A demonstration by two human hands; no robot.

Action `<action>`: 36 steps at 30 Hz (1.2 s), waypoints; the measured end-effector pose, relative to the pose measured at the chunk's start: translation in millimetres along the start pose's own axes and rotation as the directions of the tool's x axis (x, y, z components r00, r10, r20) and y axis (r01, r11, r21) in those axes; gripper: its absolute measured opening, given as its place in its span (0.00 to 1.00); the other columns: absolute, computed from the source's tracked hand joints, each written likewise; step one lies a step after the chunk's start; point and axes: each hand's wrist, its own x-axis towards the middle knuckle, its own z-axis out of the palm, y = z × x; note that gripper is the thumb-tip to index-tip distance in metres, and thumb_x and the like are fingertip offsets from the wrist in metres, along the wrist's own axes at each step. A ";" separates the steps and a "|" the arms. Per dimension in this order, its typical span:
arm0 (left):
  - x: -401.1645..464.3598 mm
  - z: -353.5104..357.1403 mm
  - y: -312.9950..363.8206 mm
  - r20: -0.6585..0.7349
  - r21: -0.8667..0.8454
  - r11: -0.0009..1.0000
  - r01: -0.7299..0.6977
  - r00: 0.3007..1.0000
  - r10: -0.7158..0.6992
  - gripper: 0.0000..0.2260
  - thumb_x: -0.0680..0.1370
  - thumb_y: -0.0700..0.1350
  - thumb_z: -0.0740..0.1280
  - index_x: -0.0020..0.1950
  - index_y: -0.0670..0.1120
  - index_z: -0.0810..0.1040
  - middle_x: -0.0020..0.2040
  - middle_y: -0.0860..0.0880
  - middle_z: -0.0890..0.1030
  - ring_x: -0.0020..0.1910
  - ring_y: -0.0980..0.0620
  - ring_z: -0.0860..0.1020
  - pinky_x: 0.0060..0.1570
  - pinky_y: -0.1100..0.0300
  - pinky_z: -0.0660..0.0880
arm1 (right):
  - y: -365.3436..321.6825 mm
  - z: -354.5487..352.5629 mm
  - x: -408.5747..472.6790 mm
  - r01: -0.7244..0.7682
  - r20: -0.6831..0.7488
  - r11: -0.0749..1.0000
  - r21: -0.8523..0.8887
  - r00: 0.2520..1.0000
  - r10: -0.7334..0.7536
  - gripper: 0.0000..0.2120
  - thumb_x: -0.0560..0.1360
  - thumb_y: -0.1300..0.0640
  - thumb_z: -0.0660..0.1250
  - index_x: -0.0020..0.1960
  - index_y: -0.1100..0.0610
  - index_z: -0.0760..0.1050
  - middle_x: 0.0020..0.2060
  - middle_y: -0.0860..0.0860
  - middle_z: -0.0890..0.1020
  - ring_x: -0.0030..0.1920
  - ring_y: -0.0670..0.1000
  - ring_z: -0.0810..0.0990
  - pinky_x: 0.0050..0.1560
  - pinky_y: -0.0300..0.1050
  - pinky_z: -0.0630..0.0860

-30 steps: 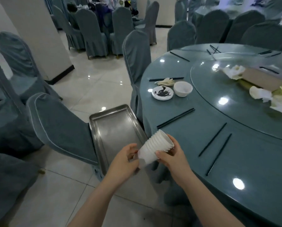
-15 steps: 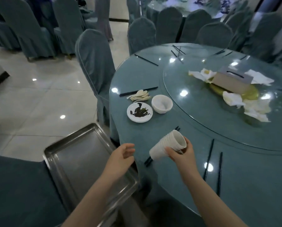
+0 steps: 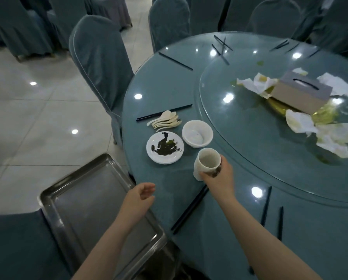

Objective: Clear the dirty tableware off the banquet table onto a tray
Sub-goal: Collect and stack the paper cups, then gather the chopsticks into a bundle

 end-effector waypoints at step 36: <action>37.8 37.6 -41.3 0.468 0.667 0.709 -0.231 0.870 -0.157 0.34 0.81 0.55 0.59 0.78 0.44 0.43 0.78 0.47 0.39 0.77 0.48 0.40 0.73 0.56 0.43 | 47.4 -48.0 -76.5 -0.609 -0.150 0.664 -0.434 0.775 0.614 0.05 0.71 0.62 0.63 0.36 0.61 0.70 0.32 0.54 0.75 0.33 0.54 0.73 0.29 0.40 0.64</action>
